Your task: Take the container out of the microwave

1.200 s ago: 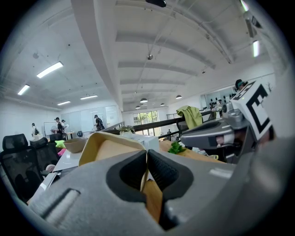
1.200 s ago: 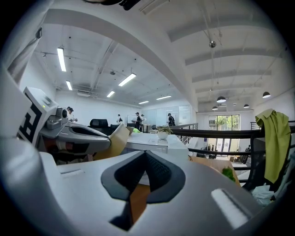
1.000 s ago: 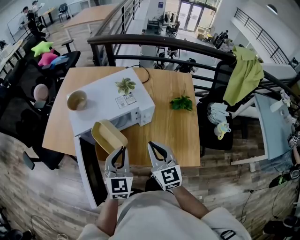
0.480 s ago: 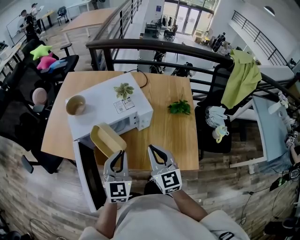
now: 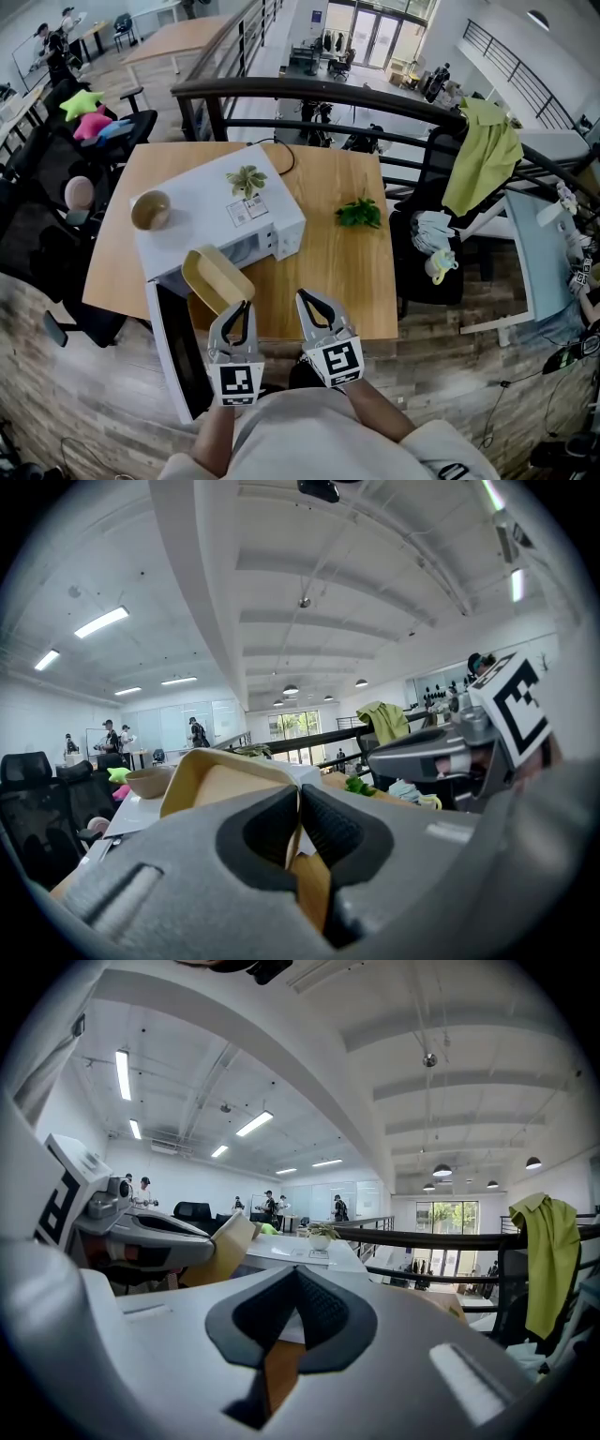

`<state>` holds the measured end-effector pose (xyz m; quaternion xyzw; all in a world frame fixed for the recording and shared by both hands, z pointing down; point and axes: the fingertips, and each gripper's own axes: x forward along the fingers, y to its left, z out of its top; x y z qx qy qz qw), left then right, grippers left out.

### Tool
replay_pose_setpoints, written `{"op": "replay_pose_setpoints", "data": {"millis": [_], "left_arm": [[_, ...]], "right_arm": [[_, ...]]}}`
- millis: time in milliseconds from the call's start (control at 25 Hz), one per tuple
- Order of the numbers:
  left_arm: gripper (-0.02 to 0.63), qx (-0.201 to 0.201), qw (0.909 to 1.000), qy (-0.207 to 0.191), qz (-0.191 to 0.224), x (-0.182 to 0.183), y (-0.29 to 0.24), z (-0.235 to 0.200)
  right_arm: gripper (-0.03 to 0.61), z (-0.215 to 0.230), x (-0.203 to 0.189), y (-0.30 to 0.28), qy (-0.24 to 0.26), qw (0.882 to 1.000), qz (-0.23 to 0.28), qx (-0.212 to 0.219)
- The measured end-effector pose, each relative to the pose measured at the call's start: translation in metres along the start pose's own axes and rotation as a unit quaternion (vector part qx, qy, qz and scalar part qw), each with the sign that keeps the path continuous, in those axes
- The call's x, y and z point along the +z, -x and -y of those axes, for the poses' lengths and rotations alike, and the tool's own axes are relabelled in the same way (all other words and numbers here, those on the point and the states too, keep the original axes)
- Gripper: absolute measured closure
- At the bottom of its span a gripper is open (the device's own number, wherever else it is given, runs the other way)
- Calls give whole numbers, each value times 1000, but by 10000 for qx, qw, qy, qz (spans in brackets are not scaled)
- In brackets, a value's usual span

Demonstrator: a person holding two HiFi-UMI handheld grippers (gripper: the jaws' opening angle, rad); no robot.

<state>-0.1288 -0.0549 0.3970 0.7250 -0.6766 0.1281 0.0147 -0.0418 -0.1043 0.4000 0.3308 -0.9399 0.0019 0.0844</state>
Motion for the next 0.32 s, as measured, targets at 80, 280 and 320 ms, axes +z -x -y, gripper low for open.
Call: {"op": "replay_pose_setpoints", "data": {"millis": [80, 280, 320], "left_arm": [[594, 2, 10000, 8, 41, 1, 0, 1], [594, -15, 10000, 64, -44, -2, 0, 4], [594, -15, 9999, 97, -21, -2, 0, 4]], "right_arm": [[568, 1, 1, 1, -2, 10000, -1, 2], [568, 3, -2, 4, -15, 10000, -30, -4], [568, 3, -2, 4, -19, 10000, -41, -9]]}}
